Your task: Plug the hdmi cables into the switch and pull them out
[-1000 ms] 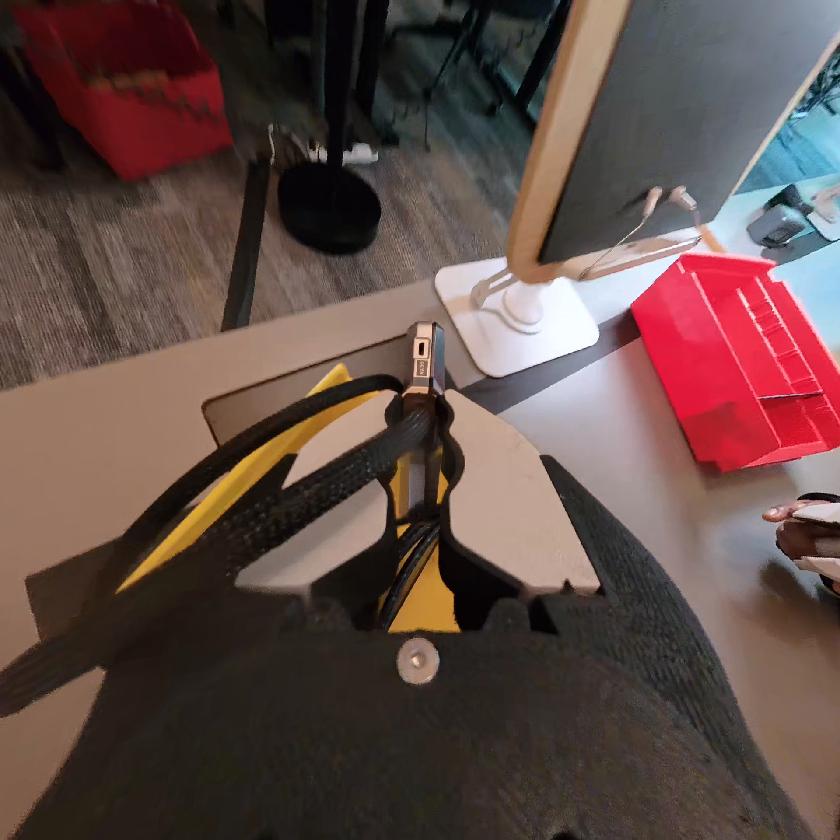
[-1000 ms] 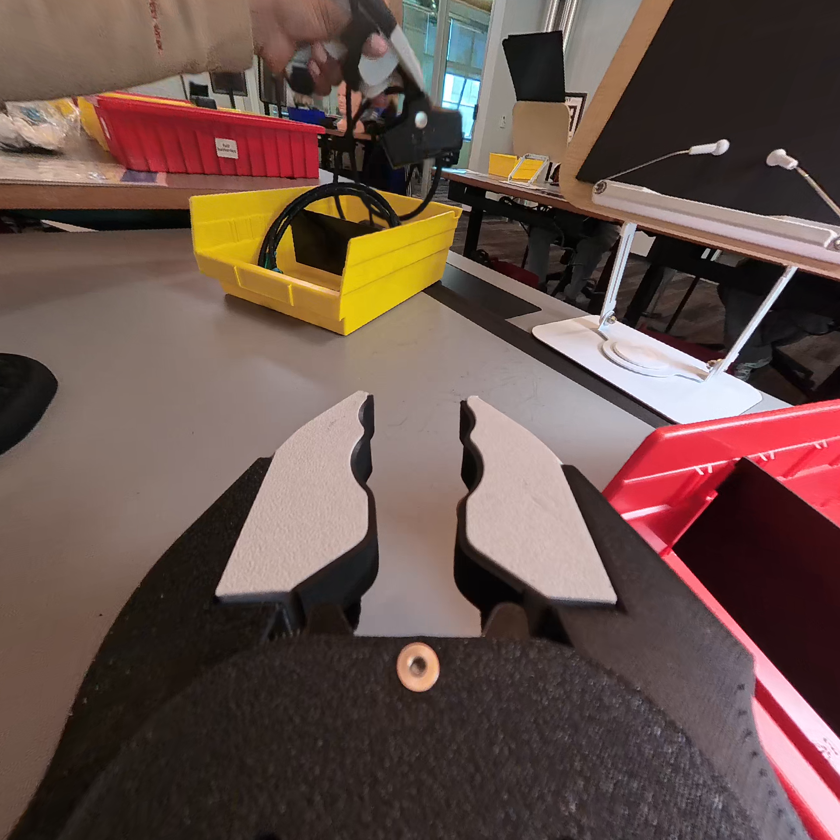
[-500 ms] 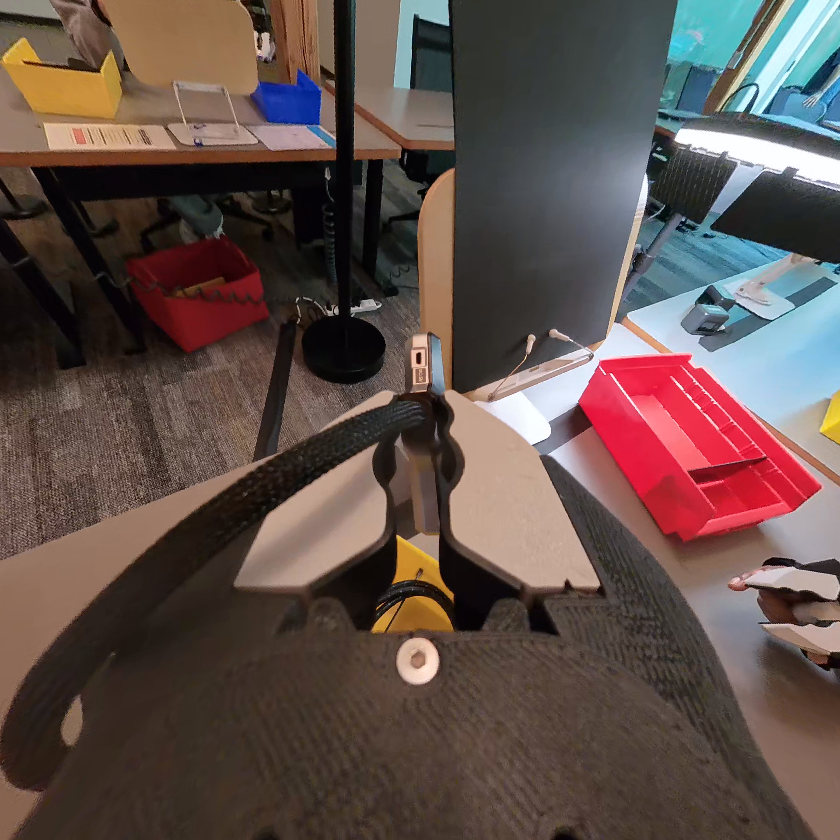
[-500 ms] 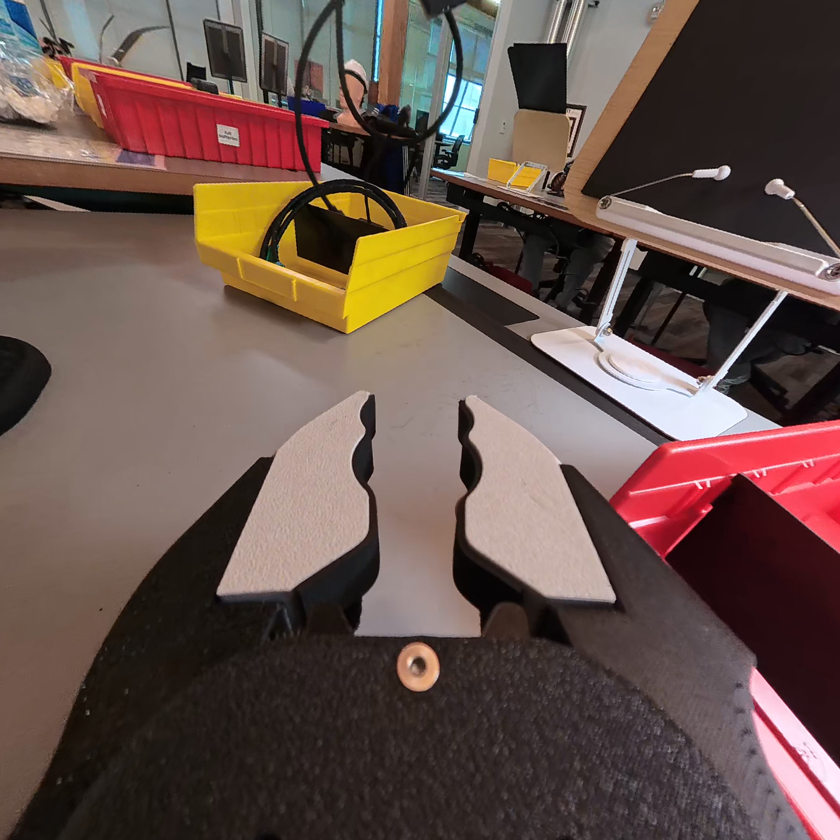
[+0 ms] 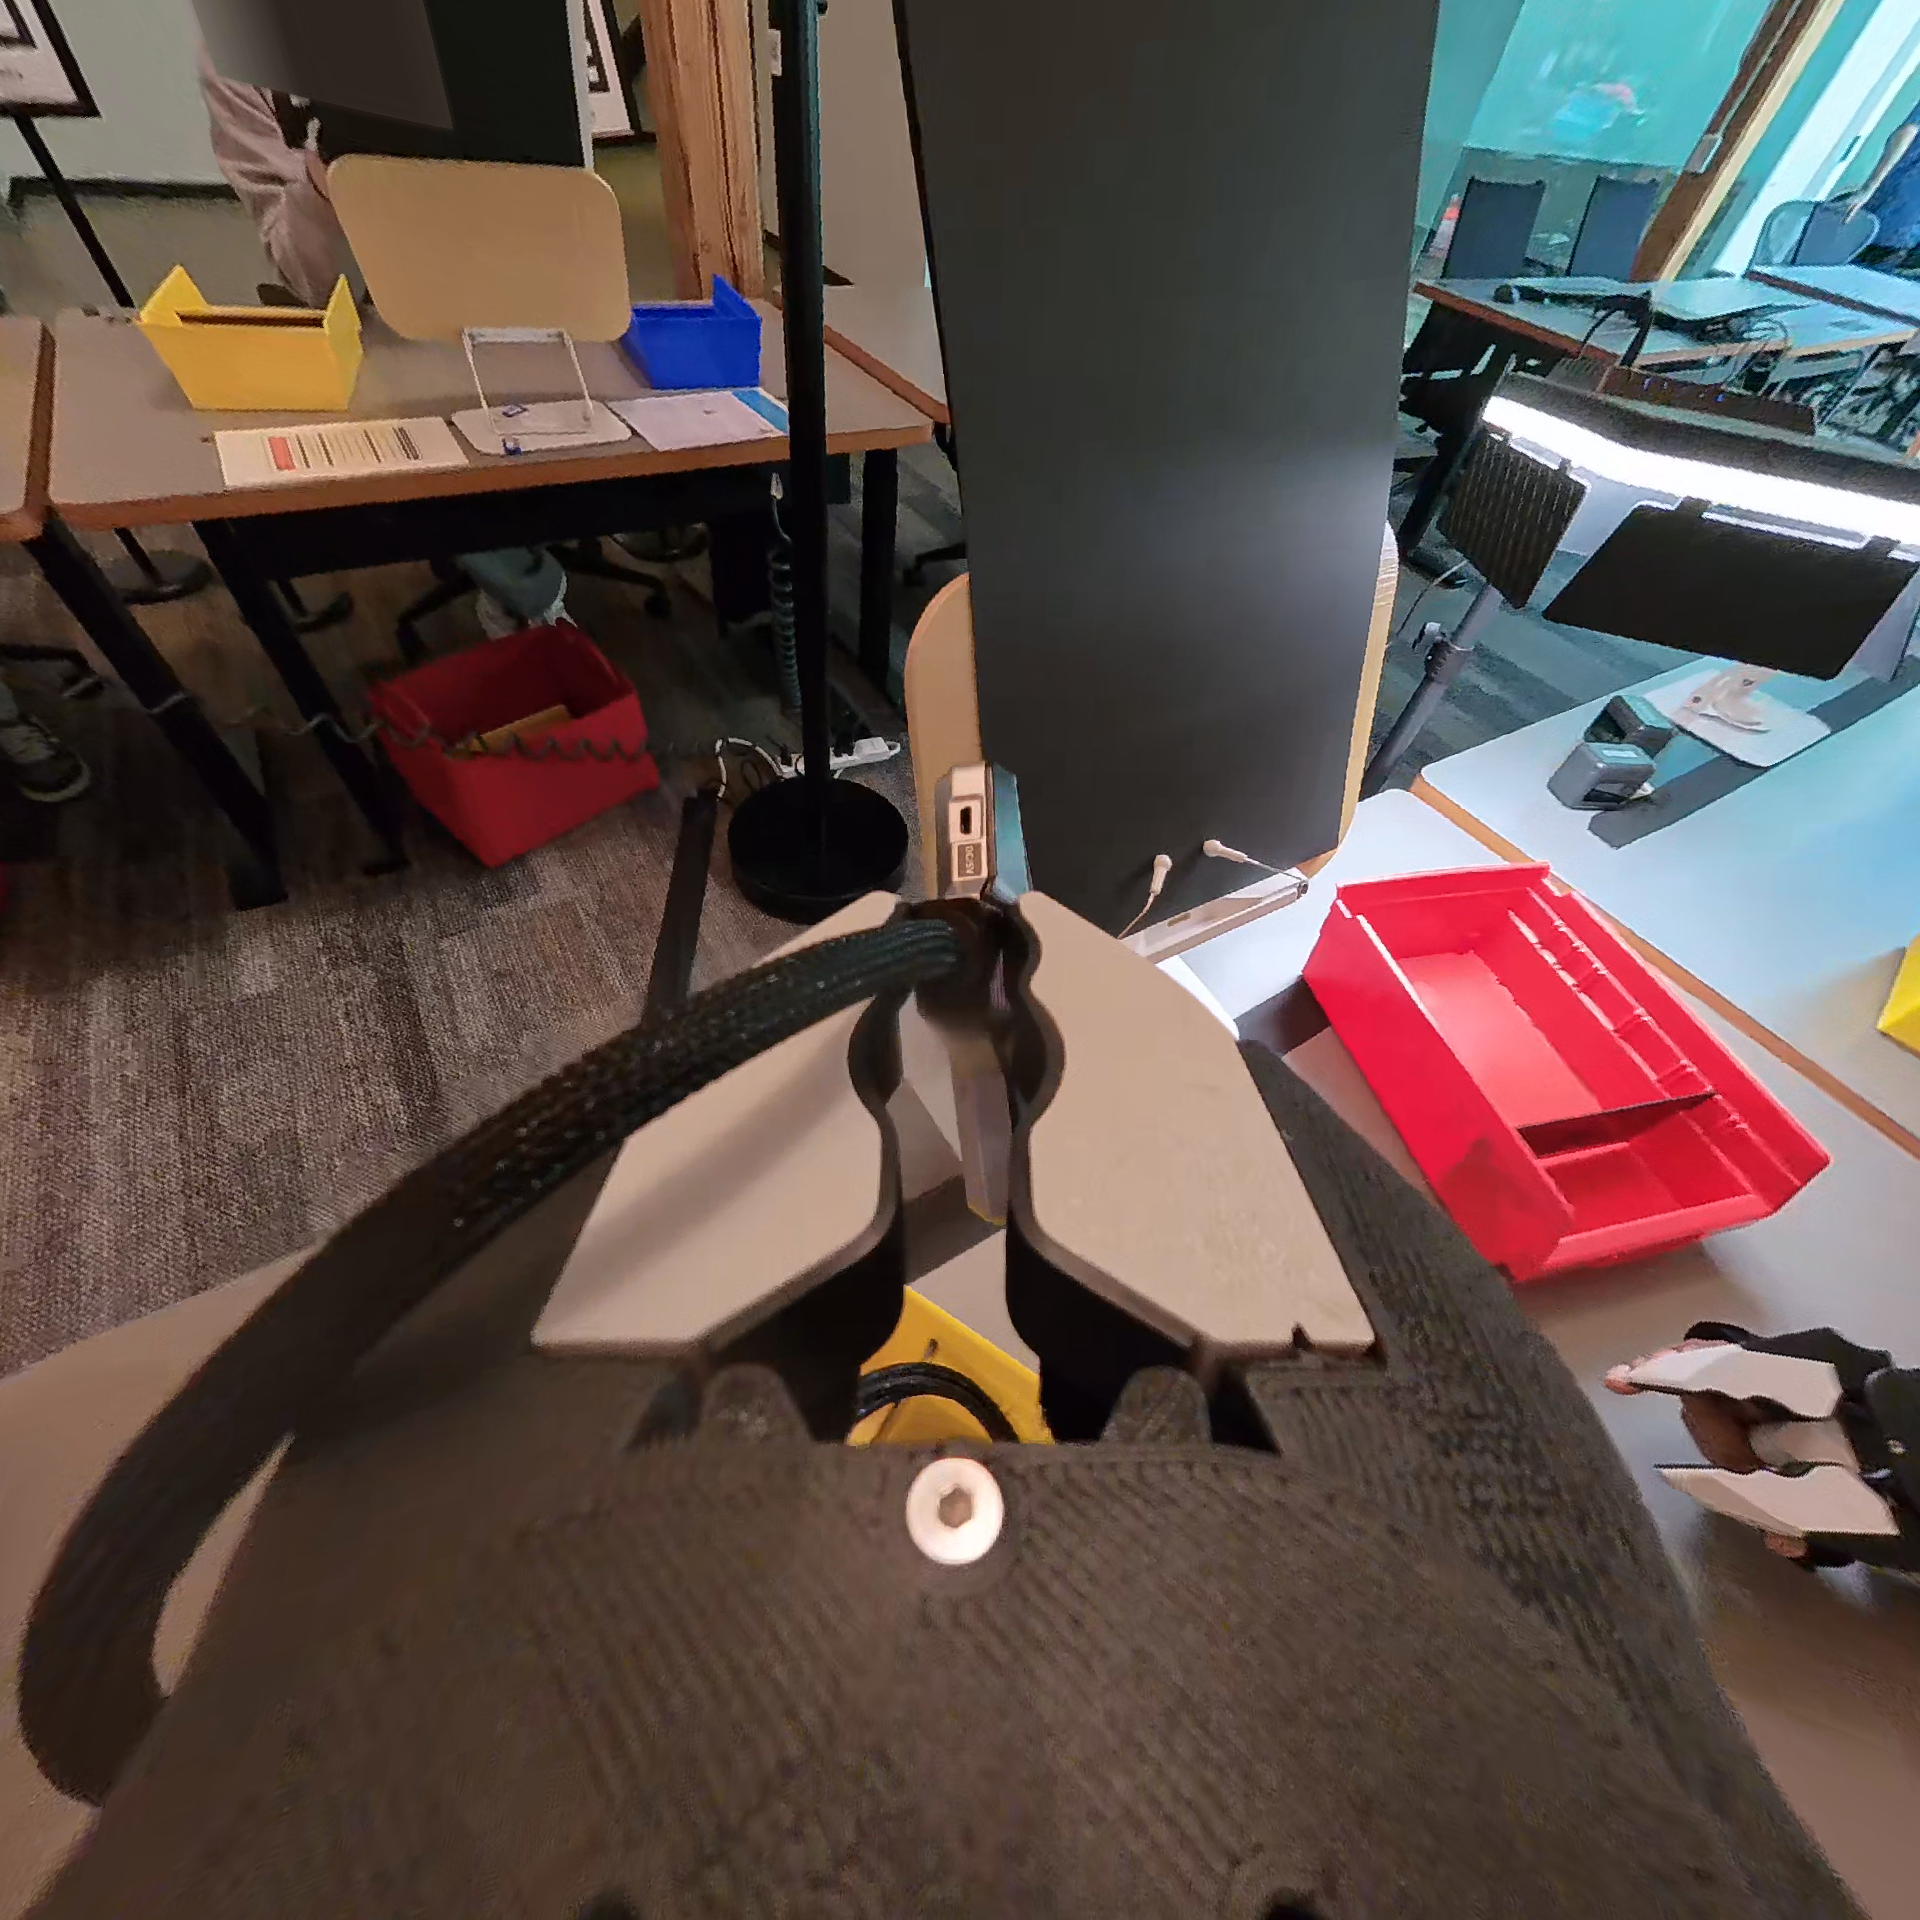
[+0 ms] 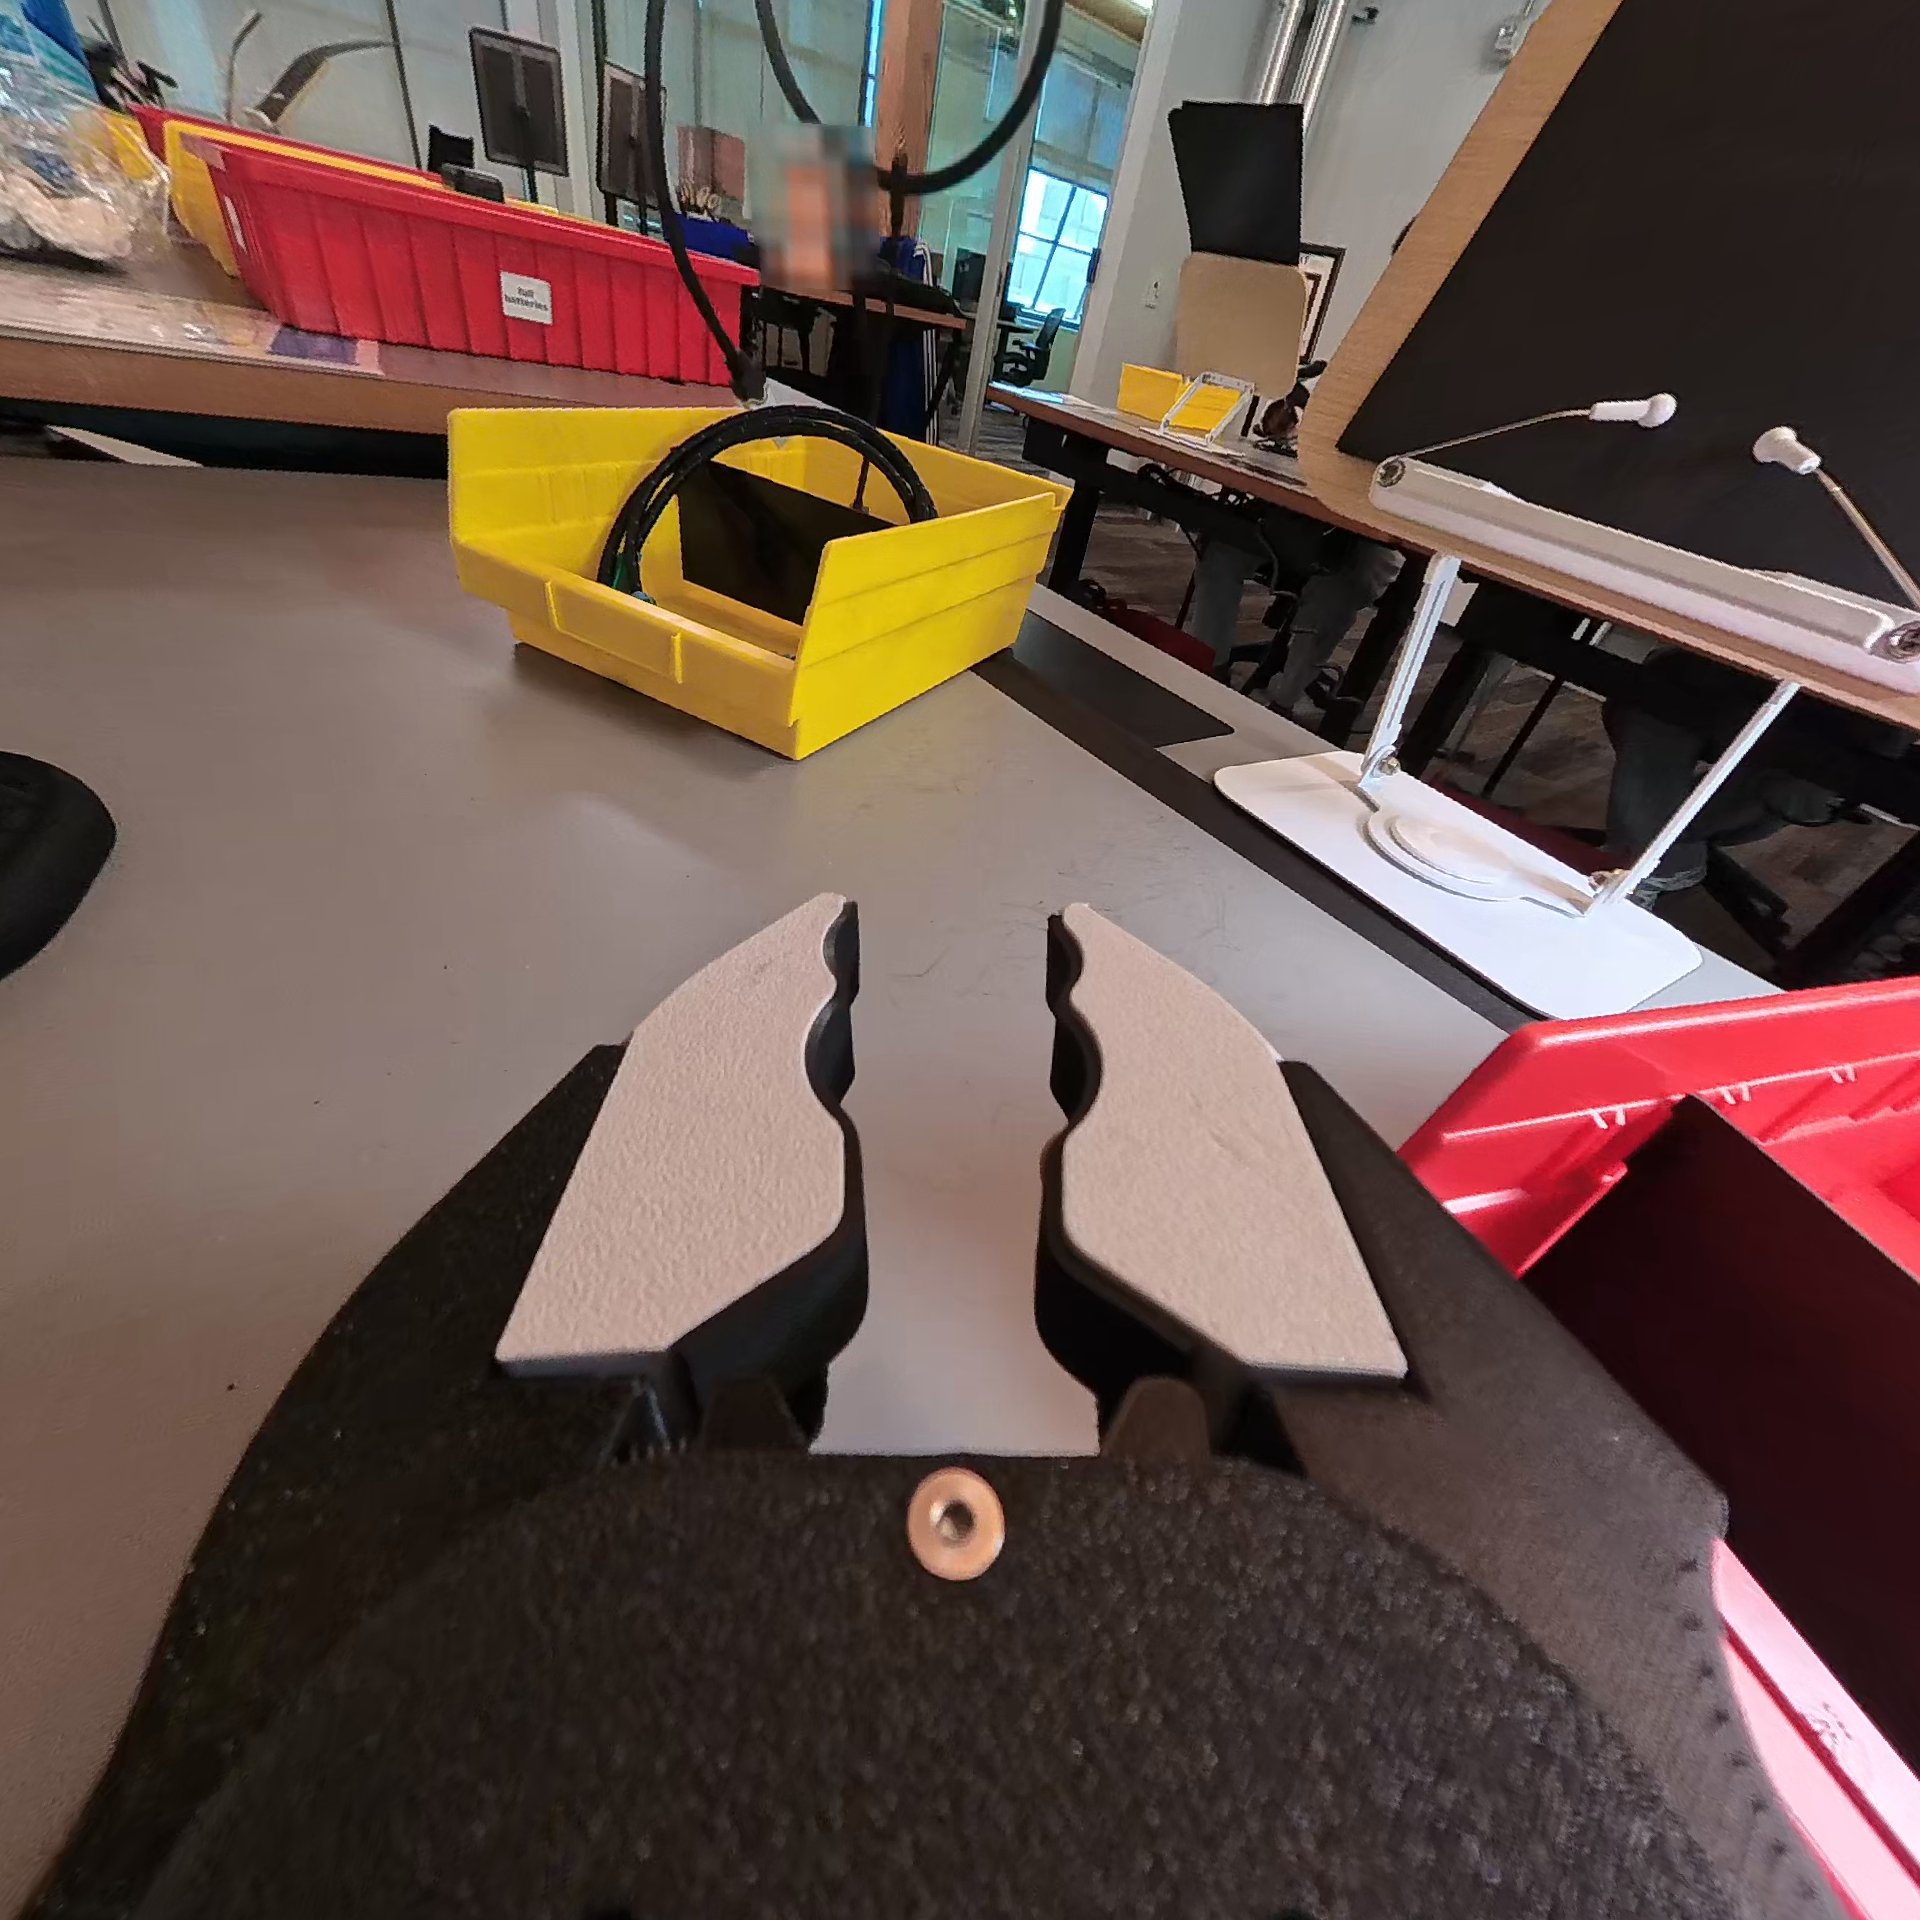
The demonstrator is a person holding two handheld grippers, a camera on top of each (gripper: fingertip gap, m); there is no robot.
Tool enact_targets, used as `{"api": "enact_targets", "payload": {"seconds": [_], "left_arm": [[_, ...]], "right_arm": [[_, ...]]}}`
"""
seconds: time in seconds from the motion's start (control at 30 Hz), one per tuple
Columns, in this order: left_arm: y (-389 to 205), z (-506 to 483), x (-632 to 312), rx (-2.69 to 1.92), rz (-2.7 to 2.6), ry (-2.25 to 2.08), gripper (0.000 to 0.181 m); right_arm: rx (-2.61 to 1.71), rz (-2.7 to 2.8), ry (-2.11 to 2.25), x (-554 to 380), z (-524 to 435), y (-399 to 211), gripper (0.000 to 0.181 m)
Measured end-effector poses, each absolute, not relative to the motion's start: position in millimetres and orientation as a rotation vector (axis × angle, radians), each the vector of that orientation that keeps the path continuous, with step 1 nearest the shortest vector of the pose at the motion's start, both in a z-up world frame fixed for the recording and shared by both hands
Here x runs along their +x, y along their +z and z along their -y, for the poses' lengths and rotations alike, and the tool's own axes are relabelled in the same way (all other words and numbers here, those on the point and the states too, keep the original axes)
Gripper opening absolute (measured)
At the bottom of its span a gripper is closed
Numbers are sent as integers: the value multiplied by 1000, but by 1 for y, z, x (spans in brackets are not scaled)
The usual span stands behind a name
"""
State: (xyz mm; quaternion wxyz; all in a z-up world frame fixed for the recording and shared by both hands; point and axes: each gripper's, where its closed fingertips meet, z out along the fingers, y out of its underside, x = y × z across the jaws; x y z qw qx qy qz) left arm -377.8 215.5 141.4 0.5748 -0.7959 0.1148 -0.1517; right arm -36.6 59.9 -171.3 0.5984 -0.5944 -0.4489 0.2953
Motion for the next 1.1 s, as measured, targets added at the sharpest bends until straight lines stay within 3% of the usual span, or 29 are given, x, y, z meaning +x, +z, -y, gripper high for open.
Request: {"api": "enact_targets", "payload": {"seconds": [0.47,0.67,1.0,1.1], "left_arm": [[206,-187,-346,-1737,-355,-342,17],[181,-148,-281,-1736,-553,-501,17],[120,-57,-107,-1704,-1103,-747,16],[107,-31,-77,-1757,-1282,-751,16]], "right_arm": [[-1379,1044,687,-38,-58,-172,34],[-1342,1024,703,-39,-57,-158,35],[-1132,916,1043,-58,-43,25,52],[-1083,907,1122,-41,-34,56,52]]}}
